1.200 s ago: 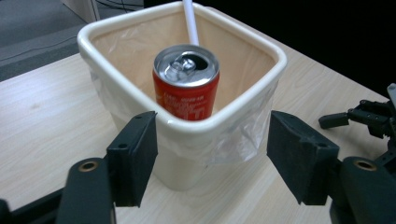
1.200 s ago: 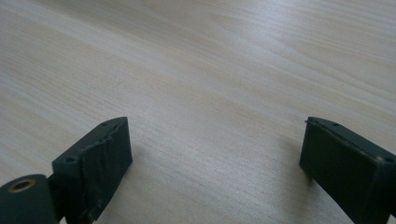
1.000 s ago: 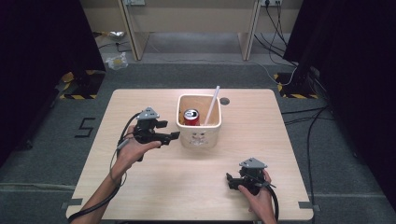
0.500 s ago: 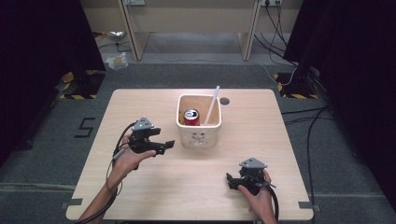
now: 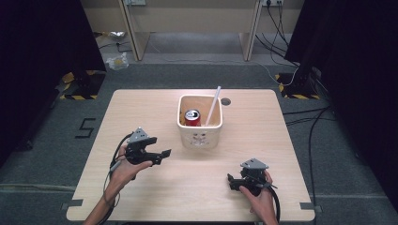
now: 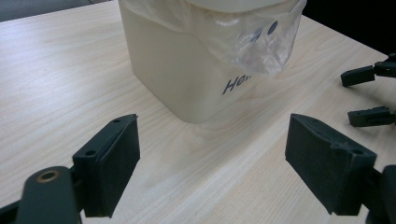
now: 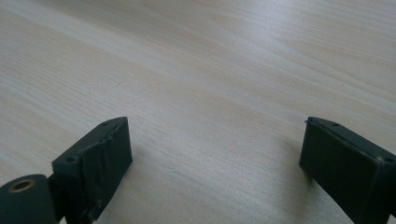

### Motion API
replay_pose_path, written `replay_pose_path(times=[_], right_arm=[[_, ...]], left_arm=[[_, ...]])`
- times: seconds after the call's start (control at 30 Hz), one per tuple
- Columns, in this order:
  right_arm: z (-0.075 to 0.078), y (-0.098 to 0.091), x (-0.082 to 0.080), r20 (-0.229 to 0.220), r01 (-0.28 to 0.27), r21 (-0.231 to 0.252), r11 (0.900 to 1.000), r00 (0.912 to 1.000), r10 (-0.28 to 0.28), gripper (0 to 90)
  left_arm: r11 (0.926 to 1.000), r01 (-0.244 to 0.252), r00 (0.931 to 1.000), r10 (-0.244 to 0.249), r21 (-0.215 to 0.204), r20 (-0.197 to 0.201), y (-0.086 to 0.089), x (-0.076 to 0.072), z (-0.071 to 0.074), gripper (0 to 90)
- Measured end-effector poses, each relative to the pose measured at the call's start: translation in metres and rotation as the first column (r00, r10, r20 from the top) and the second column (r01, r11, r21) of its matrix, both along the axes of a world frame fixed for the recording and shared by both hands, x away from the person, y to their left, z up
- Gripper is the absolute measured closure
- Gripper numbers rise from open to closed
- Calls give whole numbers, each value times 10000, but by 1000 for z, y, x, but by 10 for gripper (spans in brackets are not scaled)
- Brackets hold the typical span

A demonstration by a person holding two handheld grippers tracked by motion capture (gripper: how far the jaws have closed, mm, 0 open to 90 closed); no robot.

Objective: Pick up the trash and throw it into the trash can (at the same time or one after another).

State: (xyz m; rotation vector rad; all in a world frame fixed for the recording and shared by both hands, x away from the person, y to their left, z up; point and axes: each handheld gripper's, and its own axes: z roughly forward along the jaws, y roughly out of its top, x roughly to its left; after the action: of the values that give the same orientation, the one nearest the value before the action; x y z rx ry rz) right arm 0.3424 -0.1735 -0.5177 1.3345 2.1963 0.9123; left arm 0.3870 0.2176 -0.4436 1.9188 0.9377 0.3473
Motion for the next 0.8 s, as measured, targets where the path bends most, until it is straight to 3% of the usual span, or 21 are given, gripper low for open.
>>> replay_pose_path(times=[0.23, 0.43, 0.8], right_arm=[[0, 0, 0, -2, 0, -3, 10000, 10000, 0, 91], [0, 0, 0, 9, 2, 1, 10000, 10000, -2, 91], [0, 0, 0, 9, -8, -5, 10000, 10000, 8, 91]], left_arm=[[9999, 84, 9999, -83, 58, -109, -2, -5, -17, 176], [9989, 143, 9998, -136, 448, -149, -7, -8, -30, 178], [9976, 277, 9985, -246, 637, -489, -7, -14, -51, 186]])
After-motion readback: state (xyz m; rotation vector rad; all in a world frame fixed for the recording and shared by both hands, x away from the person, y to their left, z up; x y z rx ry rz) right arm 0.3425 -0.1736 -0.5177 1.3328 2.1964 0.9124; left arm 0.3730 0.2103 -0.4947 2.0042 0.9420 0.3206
